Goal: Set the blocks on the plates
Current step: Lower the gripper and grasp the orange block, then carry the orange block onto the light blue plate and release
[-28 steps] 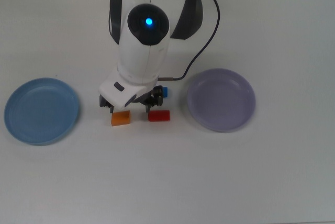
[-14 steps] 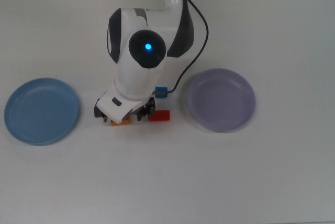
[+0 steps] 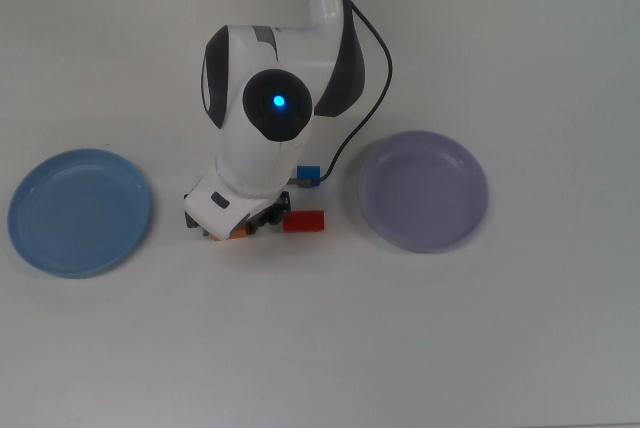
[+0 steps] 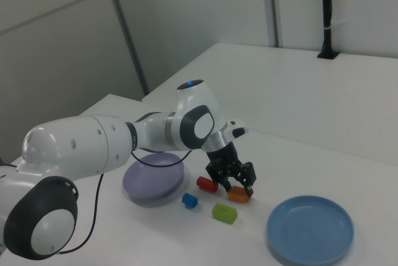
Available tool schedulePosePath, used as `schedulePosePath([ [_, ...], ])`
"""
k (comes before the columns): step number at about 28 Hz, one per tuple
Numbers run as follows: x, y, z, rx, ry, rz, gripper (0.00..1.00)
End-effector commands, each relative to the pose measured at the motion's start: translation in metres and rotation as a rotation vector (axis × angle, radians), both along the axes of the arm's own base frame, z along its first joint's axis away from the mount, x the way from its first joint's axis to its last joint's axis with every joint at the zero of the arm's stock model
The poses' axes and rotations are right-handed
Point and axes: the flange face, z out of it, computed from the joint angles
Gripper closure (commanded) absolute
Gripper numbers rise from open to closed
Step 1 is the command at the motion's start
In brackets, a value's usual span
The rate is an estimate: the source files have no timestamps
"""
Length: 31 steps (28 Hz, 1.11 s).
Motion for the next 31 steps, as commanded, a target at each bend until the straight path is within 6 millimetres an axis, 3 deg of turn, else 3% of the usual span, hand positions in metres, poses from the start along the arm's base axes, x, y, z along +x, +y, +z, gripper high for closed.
schedulePosePath([
  [1,-0.002,-0.001,0.002,0.002,-0.017,0.017,1.0],
  [7,0.001,0.001,0.017,0.015,-0.044,0.006,1.0],
  [10,0.001,-0.001,0.04,0.039,-0.073,-0.009,1.0],
  [11,0.003,-0.004,0.058,0.056,-0.103,-0.02,1.0],
  [13,0.005,-0.018,0.076,0.063,-0.133,-0.044,1.0],
  [17,0.002,-0.053,0.099,0.072,-0.166,-0.095,1.0],
  [21,0.0,-0.08,0.099,0.059,-0.169,-0.124,1.0],
  [22,-0.002,-0.098,0.097,0.047,-0.167,-0.142,1.0],
  [25,-0.005,-0.12,0.094,0.035,-0.156,-0.145,1.0],
  [31,-0.008,-0.153,0.063,0.02,-0.129,-0.149,1.0],
])
